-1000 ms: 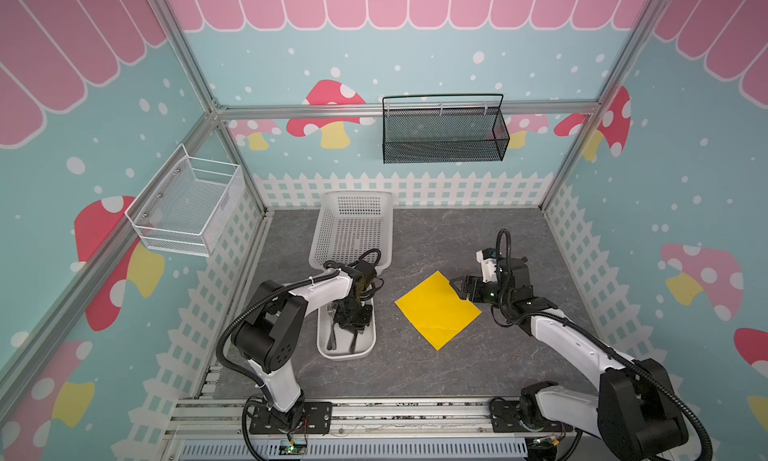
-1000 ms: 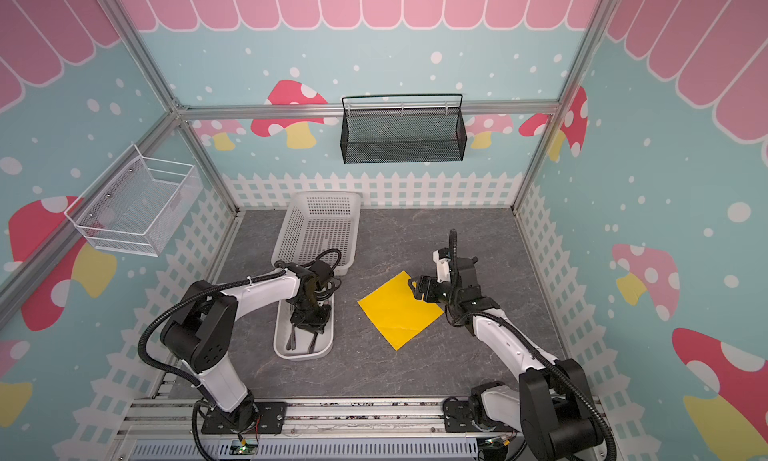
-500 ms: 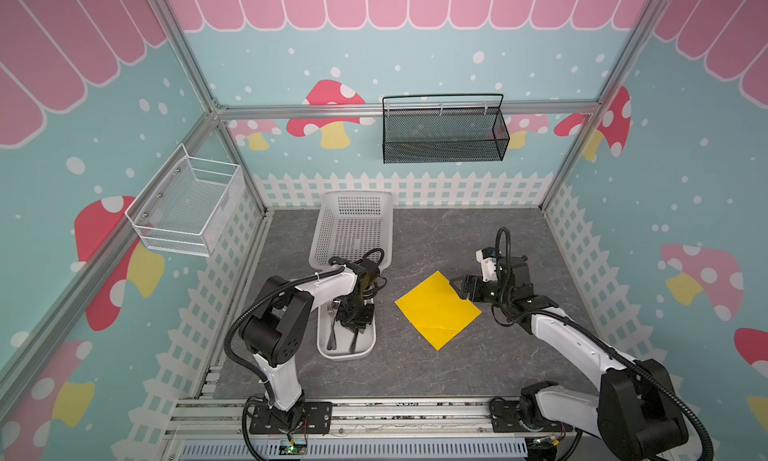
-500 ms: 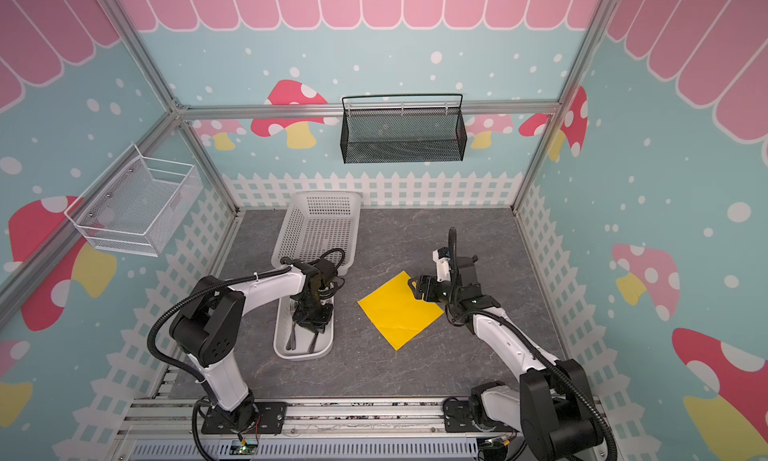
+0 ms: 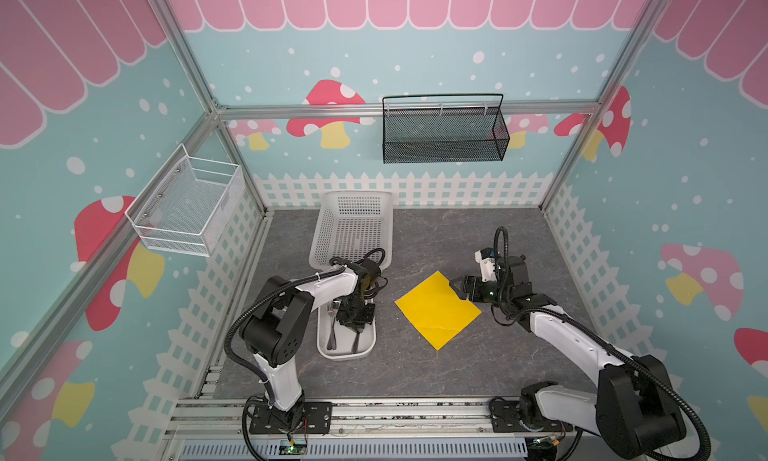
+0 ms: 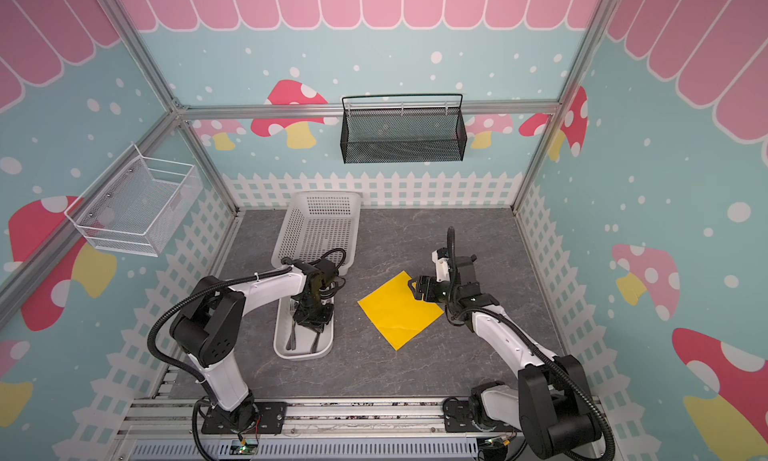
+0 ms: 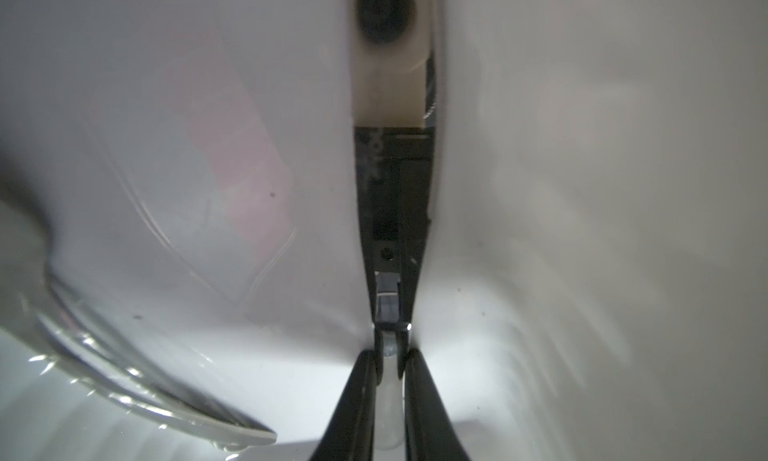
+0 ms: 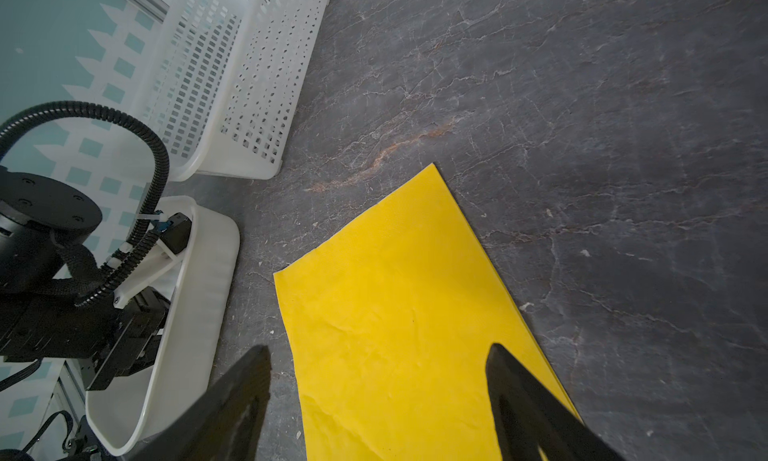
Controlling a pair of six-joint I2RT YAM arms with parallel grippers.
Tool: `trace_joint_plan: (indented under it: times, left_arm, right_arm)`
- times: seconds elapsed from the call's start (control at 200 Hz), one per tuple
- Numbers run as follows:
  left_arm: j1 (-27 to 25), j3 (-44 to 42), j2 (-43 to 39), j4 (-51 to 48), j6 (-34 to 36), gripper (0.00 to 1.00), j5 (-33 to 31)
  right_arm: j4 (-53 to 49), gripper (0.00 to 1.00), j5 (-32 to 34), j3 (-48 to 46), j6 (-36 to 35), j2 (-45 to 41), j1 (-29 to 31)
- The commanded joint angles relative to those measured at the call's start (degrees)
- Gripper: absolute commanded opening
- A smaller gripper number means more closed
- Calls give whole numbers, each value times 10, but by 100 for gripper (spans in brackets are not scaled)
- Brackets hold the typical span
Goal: Place the utensils on the paper napkin and roll it up
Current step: 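Lower the left gripper into the tray and close on the knife, then lift the knife out of the tray with the left gripper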
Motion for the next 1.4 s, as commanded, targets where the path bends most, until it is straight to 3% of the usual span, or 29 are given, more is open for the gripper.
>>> trace_joint_plan:
  times: [0.0,0.941,1.166,1.396]
  left_arm:
    - [-2,-4,11,41,11,15,-28]
    - [-2,18,-81,-70,37,13,-27]
    - [-5,22,-134,-115,37,13,-26]
    - [-37,67,-171,-166,25,13,-31]
  right_arm:
    - [-24,83,14,24,-19,6,-3]
    - [-27,83,19,26,-7,11,-3]
    - [-24,83,22,25,-5,12,-3]
    - [-21,84,6,25,-10,18,-3]
